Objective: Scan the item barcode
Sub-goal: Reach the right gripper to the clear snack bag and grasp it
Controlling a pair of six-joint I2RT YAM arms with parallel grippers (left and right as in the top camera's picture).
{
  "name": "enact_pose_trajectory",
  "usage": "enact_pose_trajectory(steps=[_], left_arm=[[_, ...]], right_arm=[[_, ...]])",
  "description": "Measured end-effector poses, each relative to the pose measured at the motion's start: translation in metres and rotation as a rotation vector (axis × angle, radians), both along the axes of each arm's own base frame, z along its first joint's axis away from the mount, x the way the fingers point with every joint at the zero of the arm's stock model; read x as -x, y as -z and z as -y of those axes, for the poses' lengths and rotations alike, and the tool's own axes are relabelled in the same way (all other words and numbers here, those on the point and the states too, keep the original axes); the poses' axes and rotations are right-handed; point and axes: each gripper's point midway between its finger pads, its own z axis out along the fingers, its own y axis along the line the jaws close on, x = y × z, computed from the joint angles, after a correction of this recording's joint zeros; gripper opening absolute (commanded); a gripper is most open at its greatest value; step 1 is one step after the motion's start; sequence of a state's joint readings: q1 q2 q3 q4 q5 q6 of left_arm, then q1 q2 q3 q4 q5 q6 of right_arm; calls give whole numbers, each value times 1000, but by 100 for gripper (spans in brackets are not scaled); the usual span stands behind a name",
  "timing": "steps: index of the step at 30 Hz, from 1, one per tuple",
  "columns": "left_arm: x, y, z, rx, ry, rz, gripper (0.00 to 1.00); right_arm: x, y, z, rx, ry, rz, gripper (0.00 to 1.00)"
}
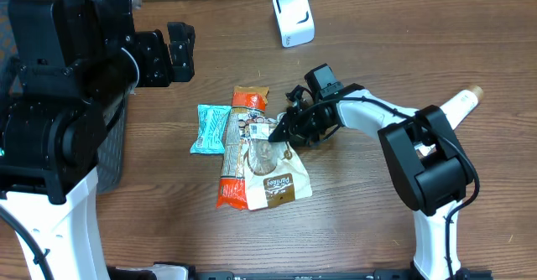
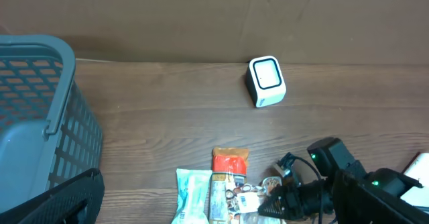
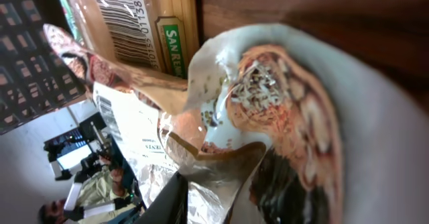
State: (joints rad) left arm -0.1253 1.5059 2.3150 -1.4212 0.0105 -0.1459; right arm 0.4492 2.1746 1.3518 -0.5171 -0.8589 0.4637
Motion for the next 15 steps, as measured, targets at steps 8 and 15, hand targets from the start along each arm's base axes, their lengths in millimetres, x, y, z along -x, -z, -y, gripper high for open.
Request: enact_pose_trajectory(steps=[8, 15], left_arm=[[0, 0, 0, 0, 0, 0, 100], [0, 0, 0, 0, 0, 0, 100]], right_arm=[[-20, -13, 30, -114, 17, 24, 4], [-30, -21, 45, -175, 32, 43, 4]])
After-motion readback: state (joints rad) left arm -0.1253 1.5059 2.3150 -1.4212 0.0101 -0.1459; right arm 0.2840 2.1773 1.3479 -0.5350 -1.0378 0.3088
